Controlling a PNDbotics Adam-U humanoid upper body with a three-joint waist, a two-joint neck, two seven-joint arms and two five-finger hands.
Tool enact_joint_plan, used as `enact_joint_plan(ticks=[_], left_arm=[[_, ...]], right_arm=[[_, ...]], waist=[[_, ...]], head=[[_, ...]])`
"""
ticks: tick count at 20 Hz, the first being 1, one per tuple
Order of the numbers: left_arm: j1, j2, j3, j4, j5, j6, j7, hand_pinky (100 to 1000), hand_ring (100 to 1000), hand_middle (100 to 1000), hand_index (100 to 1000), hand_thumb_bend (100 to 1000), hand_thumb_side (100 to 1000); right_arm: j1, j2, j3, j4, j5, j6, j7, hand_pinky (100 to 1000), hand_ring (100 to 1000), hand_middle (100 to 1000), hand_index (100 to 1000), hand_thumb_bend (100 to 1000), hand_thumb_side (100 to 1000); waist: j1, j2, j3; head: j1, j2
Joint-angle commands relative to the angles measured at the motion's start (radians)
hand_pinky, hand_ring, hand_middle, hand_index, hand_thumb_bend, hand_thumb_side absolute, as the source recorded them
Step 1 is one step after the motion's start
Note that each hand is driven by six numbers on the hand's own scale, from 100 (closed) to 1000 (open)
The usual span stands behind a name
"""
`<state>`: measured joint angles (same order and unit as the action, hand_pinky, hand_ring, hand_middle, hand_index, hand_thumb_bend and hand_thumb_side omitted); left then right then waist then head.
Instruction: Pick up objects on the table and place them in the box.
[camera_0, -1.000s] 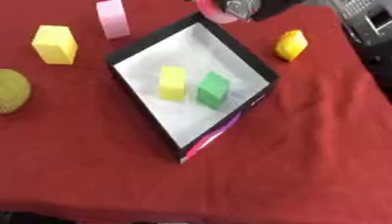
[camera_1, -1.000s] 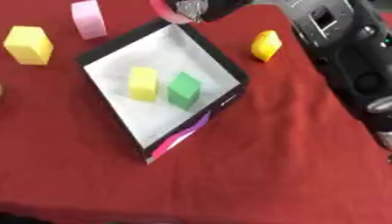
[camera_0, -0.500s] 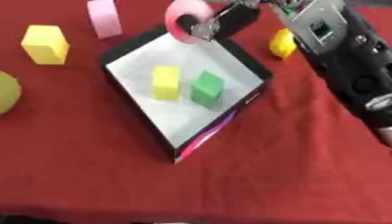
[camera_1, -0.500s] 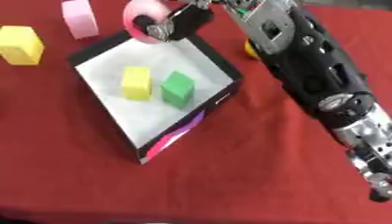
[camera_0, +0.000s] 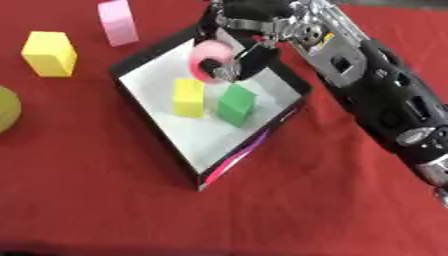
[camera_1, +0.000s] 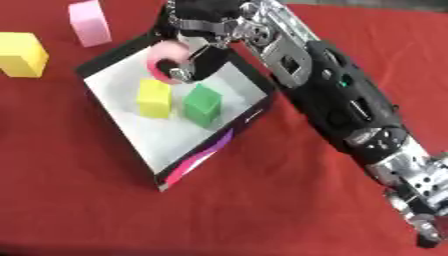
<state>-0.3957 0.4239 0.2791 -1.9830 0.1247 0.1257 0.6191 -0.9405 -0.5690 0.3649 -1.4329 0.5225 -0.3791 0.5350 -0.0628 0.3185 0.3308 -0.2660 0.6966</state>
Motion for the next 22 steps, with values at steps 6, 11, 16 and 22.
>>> enact_joint_plan(ticks=[6, 11, 16, 22], left_arm=[[-0.008, 0.025, -0.005, -0.011, 0.007, 0.000, -0.013, 699, 828, 743, 735, 224, 635], [-0.005, 0.026, -0.008, -0.005, 0.010, 0.001, -0.020, 699, 829, 744, 735, 222, 641], [-0.004, 0.026, -0.010, -0.002, 0.011, 0.003, -0.026, 698, 830, 744, 734, 221, 640], [0.000, 0.029, -0.010, 0.003, 0.011, 0.004, -0.028, 698, 831, 744, 733, 218, 641]], right_arm=[[0.009, -0.016, 0.008, 0.003, 0.053, -0.054, 0.040, 847, 794, 668, 868, 100, 431], [0.009, -0.026, -0.013, -0.008, 0.040, -0.073, 0.099, 922, 883, 779, 950, 106, 440], [0.008, -0.044, -0.032, -0.018, 0.029, -0.056, 0.100, 945, 891, 787, 959, 155, 437], [0.001, -0.081, -0.067, -0.035, -0.028, -0.022, 0.081, 943, 878, 774, 955, 119, 355]], waist=[[0.009, -0.014, -0.004], [0.011, -0.014, -0.009], [0.013, -0.014, -0.015], [0.017, -0.015, -0.023]], head=[[0.015, -0.020], [0.015, -0.017], [0.017, -0.016], [0.019, -0.012]])
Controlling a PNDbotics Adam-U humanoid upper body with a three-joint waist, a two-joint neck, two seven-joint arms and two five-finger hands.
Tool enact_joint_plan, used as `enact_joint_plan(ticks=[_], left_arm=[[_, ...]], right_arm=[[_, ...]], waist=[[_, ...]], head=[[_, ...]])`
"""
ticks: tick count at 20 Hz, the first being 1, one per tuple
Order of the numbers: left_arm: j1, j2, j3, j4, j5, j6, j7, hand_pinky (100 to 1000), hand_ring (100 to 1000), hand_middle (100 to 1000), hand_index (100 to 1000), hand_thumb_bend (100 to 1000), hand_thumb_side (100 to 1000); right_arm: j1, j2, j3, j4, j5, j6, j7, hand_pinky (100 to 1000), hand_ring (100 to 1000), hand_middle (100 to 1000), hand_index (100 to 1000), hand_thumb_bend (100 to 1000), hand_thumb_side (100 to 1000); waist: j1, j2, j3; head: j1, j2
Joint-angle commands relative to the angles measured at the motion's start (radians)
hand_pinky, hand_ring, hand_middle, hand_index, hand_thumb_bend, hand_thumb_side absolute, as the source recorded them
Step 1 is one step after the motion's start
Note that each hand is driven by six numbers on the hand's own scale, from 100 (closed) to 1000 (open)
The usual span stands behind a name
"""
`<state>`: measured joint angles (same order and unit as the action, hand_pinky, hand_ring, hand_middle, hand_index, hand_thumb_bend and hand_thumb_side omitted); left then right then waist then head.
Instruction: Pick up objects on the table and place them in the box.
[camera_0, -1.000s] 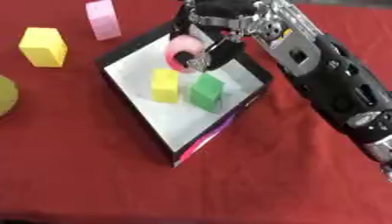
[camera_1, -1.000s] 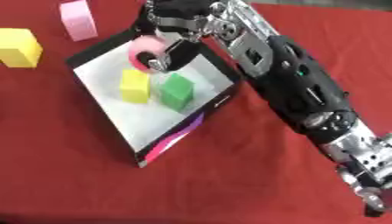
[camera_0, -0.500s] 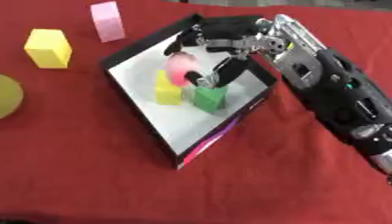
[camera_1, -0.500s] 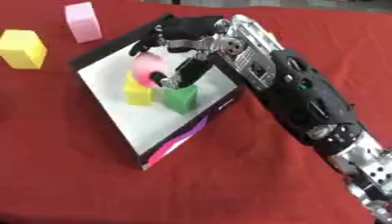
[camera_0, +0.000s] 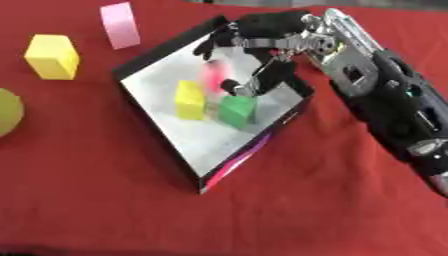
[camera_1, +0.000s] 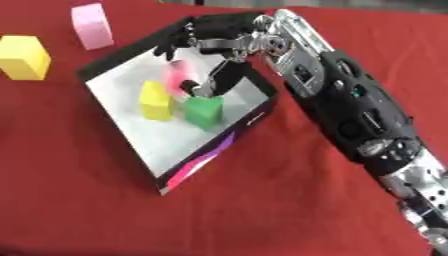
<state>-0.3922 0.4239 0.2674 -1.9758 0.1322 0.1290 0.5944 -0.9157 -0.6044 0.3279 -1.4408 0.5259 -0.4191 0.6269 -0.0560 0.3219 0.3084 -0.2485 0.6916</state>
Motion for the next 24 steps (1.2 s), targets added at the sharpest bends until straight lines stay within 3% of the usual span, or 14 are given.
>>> enact_joint_plan(ticks=[1, 6, 12, 18, 24], left_arm=[[-0.001, 0.030, 0.002, -0.003, 0.004, 0.001, -0.003, 698, 831, 744, 733, 217, 641], [0.002, 0.032, 0.003, 0.005, 0.005, 0.005, 0.002, 697, 832, 745, 732, 216, 642], [0.011, 0.033, 0.005, 0.017, 0.009, 0.006, 0.003, 696, 832, 744, 731, 212, 645], [0.013, 0.037, -0.003, 0.032, 0.012, 0.013, -0.011, 695, 833, 744, 730, 205, 654], [0.012, 0.037, -0.011, 0.043, 0.017, 0.014, -0.023, 694, 834, 744, 729, 204, 657]], right_arm=[[-0.027, -0.057, -0.043, -0.032, -0.050, 0.031, -0.017, 945, 877, 773, 956, 108, 333], [-0.027, -0.107, -0.105, -0.051, -0.150, 0.101, -0.022, 959, 878, 780, 959, 100, 241], [0.017, -0.156, -0.191, -0.014, -0.188, 0.170, -0.035, 974, 889, 797, 965, 100, 184], [0.078, -0.192, -0.249, 0.030, -0.168, 0.178, -0.052, 990, 905, 822, 973, 100, 187], [0.101, -0.184, -0.257, 0.106, -0.064, 0.153, -0.058, 998, 916, 834, 979, 114, 261]], waist=[[0.011, -0.019, -0.004], [0.021, -0.020, -0.016], [0.032, -0.023, -0.038], [0.034, -0.026, -0.059], [0.034, -0.029, -0.064]], head=[[0.002, -0.007], [0.002, -0.006], [0.014, -0.007], [0.030, -0.004], [0.032, -0.005]])
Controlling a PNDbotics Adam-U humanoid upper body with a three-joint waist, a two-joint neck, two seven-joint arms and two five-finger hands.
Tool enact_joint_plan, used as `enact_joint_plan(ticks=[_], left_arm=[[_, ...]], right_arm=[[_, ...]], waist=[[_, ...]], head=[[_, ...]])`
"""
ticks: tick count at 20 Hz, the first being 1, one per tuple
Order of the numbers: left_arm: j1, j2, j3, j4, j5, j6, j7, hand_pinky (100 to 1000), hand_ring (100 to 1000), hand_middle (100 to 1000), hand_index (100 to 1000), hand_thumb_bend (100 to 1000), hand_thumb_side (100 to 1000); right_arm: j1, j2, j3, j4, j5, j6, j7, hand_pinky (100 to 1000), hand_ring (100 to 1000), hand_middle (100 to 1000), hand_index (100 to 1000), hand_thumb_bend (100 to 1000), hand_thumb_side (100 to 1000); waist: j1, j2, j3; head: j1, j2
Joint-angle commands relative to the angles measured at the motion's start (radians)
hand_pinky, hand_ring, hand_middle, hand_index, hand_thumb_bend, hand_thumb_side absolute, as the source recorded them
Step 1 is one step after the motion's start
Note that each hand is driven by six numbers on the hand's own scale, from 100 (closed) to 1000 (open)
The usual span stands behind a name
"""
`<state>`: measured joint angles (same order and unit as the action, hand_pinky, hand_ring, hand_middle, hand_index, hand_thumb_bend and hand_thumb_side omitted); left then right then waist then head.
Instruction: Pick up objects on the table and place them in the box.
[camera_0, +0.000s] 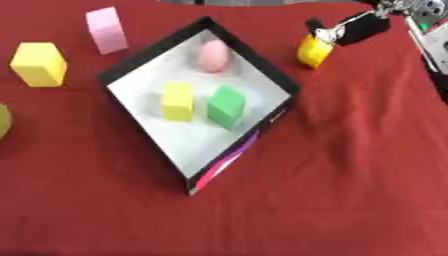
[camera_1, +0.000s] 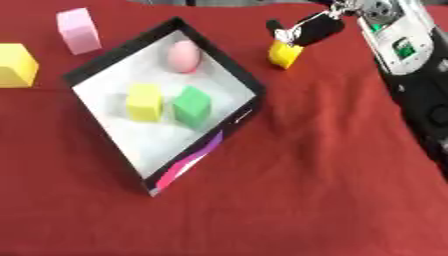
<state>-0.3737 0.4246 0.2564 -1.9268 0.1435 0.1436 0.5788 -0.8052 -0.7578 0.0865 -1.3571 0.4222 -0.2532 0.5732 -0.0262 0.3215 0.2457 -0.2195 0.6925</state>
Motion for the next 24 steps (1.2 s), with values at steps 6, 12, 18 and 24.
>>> enact_joint_plan(ticks=[6, 12, 18, 24], left_arm=[[-0.005, 0.036, -0.004, 0.002, 0.010, -0.001, -0.014, 692, 834, 752, 727, 201, 661], [-0.003, 0.034, -0.007, 0.009, 0.015, 0.000, -0.022, 691, 835, 752, 725, 198, 666], [-0.002, 0.033, -0.008, 0.013, 0.021, -0.002, -0.030, 693, 838, 754, 727, 185, 677], [-0.003, 0.033, -0.009, 0.017, 0.026, -0.005, -0.035, 693, 847, 755, 727, 177, 682]], right_arm=[[-0.010, -0.024, -0.012, 0.084, 0.107, -0.050, -0.019, 995, 919, 837, 981, 153, 292], [-0.015, -0.018, -0.006, 0.128, 0.155, -0.072, -0.035, 997, 924, 845, 986, 192, 312], [-0.018, -0.020, -0.004, 0.145, 0.195, -0.084, -0.064, 1000, 928, 861, 1000, 277, 394], [-0.022, -0.024, -0.004, 0.166, 0.244, -0.092, -0.093, 999, 935, 873, 1000, 323, 442]], waist=[[0.001, -0.027, 0.002], [-0.001, -0.023, 0.007], [-0.002, -0.019, 0.009], [-0.002, -0.011, 0.009]], head=[[0.006, -0.014], [0.004, -0.019], [0.002, -0.023], [-0.001, -0.029]])
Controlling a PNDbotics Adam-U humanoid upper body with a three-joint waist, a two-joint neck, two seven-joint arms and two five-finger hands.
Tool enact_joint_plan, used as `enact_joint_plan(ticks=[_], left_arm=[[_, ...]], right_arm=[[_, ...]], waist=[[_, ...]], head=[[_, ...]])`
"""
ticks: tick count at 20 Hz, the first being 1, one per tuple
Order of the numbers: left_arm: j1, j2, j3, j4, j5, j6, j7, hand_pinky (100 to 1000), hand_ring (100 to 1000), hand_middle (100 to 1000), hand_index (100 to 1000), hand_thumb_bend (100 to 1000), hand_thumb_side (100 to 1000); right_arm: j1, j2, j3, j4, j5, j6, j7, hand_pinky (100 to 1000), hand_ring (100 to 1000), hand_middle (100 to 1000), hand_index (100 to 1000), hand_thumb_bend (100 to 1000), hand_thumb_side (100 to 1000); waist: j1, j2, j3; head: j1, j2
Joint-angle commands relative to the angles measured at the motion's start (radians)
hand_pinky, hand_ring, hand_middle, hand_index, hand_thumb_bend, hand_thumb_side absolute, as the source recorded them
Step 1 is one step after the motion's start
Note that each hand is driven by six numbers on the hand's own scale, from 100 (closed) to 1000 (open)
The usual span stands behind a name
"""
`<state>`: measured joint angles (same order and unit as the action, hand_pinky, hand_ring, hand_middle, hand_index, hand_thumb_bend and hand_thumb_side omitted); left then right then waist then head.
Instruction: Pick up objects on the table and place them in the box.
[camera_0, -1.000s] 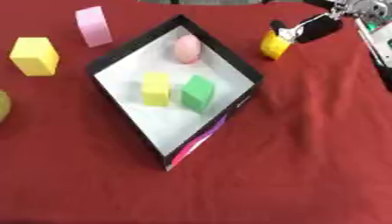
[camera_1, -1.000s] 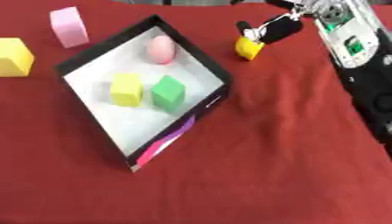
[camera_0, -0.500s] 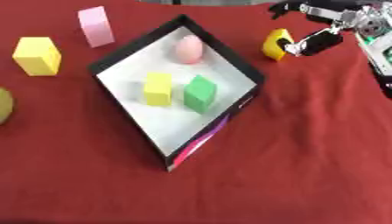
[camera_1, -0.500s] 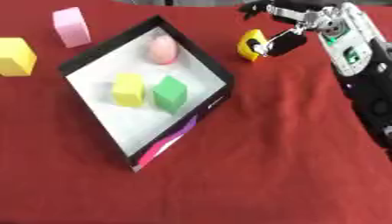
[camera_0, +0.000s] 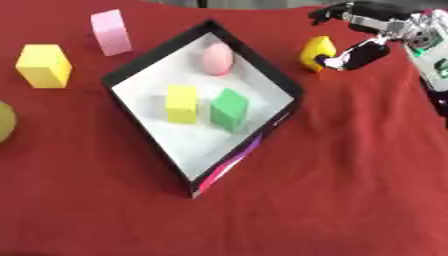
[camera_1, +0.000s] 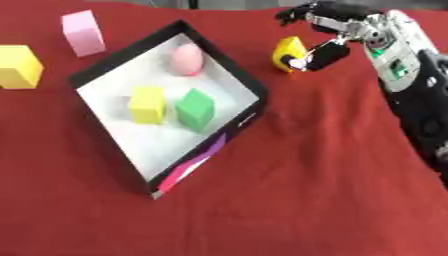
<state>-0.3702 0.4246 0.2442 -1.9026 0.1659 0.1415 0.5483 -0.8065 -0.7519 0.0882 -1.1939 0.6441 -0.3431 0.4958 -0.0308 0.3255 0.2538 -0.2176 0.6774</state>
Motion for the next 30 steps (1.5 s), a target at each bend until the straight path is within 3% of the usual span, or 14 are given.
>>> enact_joint_plan(ticks=[1, 22, 30], left_arm=[[-0.007, 0.033, 0.003, -0.006, 0.004, -0.003, -0.005, 693, 849, 755, 726, 174, 684], [-0.015, 0.034, 0.004, 0.004, 0.018, -0.007, -0.016, 695, 856, 757, 724, 138, 711], [-0.014, 0.032, 0.007, 0.005, 0.022, -0.009, -0.016, 696, 858, 756, 720, 128, 718]], right_arm=[[-0.022, -0.030, -0.006, 0.007, 0.031, -0.004, -0.021, 999, 936, 874, 1000, 328, 447], [-0.045, -0.045, -0.015, 0.094, 0.134, -0.006, -0.091, 973, 923, 857, 994, 318, 500], [-0.049, -0.051, -0.015, 0.116, 0.170, -0.003, -0.111, 967, 925, 859, 996, 361, 549]], waist=[[0.003, -0.014, 0.002], [-0.001, 0.029, 0.015], [-0.003, 0.039, 0.023]], head=[[-0.003, -0.015], [-0.003, -0.050], [-0.008, -0.065]])
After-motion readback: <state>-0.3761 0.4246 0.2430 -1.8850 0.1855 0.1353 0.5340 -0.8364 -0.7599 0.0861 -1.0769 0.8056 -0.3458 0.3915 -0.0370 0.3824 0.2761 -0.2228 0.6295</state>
